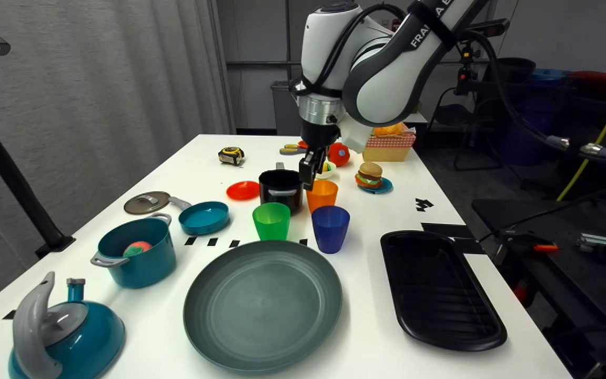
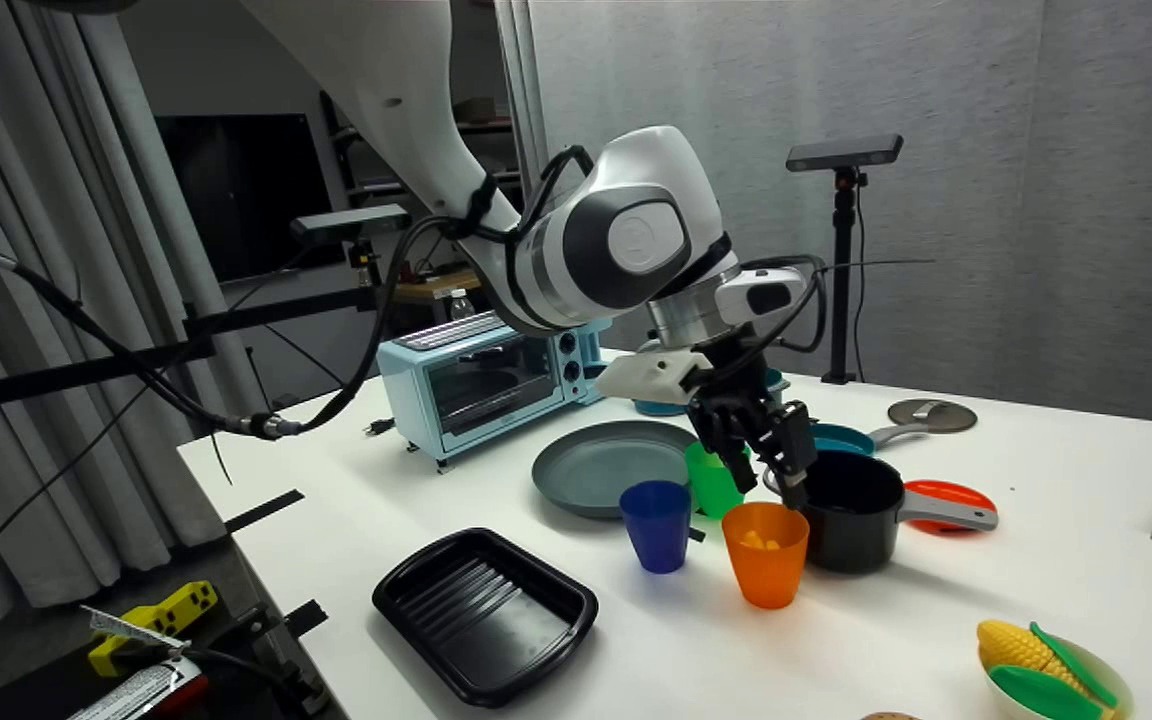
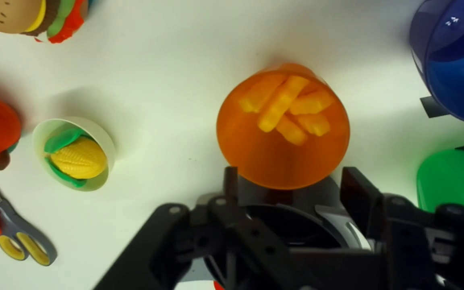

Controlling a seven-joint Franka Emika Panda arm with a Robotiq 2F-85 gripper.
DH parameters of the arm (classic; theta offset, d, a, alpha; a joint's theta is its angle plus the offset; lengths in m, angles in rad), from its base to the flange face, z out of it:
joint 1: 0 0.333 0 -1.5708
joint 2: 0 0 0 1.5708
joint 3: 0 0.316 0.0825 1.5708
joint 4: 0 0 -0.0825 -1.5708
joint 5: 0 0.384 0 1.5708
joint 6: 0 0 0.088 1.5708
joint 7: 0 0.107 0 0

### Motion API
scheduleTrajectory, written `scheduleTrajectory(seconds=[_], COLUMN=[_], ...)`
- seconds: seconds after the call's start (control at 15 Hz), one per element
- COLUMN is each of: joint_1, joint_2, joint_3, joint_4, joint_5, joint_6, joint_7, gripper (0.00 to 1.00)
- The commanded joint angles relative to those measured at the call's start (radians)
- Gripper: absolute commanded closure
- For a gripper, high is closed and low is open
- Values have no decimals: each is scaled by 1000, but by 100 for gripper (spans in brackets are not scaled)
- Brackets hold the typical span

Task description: Pick up the fries and put them in the orange cup, then pour them into a pot

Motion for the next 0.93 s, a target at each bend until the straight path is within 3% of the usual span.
scheduleTrajectory(seconds=[0.0, 0.87], joint_1=[-6, 6], joint_2=[10, -46], joint_3=[4, 36], joint_4=[21, -30], joint_5=[-17, -15], joint_6=[-6, -11], joint_7=[23, 14], gripper=[2, 0])
